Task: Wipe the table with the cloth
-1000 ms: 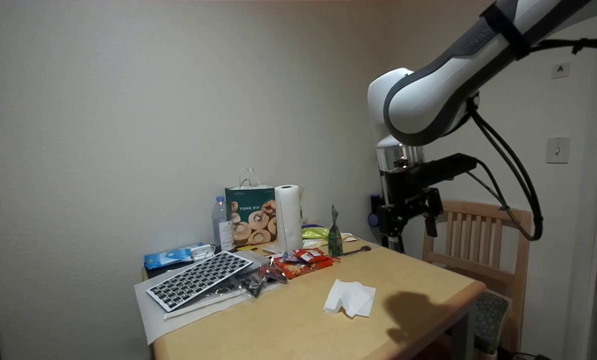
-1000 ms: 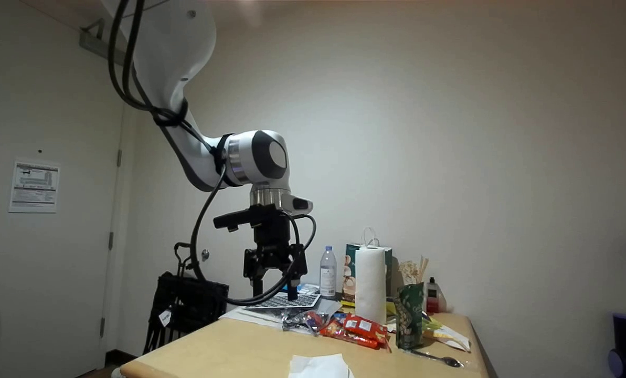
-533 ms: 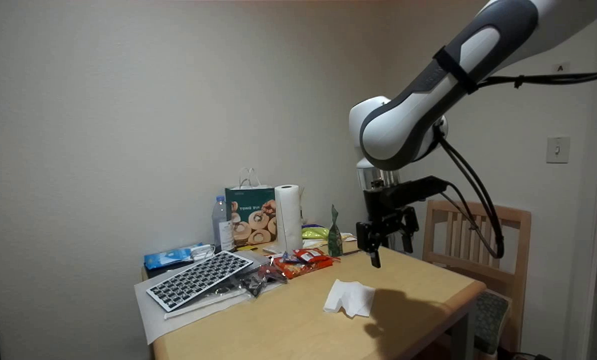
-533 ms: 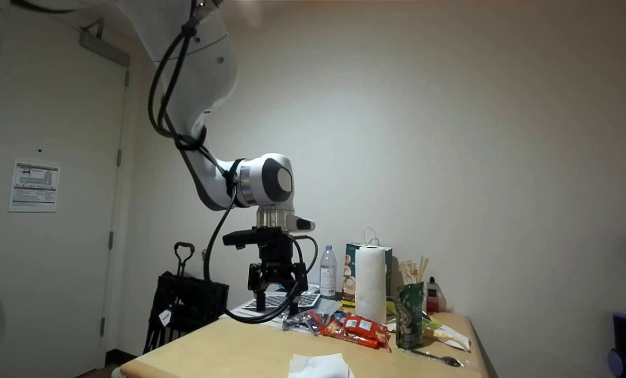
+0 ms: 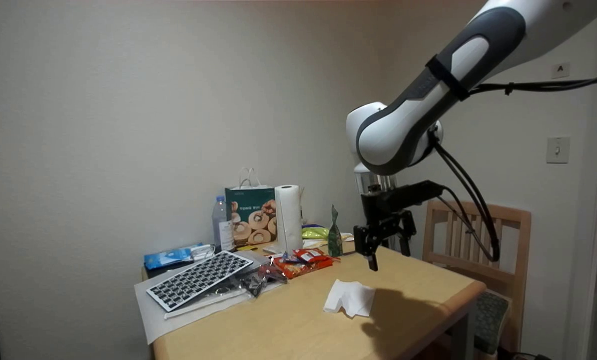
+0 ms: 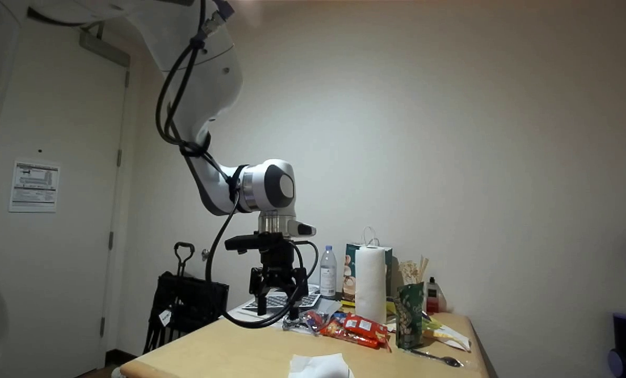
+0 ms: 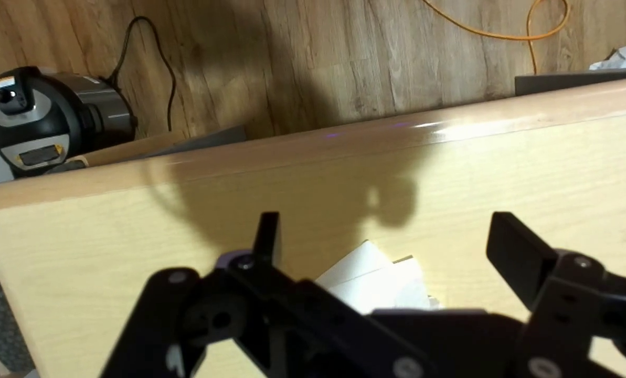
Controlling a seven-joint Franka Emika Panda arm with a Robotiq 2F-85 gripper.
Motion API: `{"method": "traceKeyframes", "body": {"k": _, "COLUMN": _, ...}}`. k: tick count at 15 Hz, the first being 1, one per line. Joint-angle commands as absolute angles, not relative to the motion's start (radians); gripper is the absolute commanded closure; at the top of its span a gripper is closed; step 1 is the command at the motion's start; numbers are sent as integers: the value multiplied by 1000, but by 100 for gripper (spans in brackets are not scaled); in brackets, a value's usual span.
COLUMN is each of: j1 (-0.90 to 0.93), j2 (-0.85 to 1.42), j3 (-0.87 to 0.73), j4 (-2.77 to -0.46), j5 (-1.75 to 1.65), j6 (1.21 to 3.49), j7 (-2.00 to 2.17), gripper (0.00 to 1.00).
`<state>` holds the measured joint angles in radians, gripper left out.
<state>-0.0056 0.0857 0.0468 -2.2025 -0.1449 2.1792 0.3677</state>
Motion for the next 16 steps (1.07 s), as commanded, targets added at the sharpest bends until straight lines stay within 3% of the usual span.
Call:
{"method": "traceKeyframes", "body": {"k": 1, "j1": 9, "j2": 160, "j3": 24, "j4": -2174, "j5": -100, "j6": 2279, "j7": 438, "gripper": 0}}
{"method": "traceKeyframes", "body": {"k": 16, "j1": 32, "j2": 394, "j3": -38, "j4": -1968, "j5": -55, "j6": 2301, "j7": 478, "gripper": 0}}
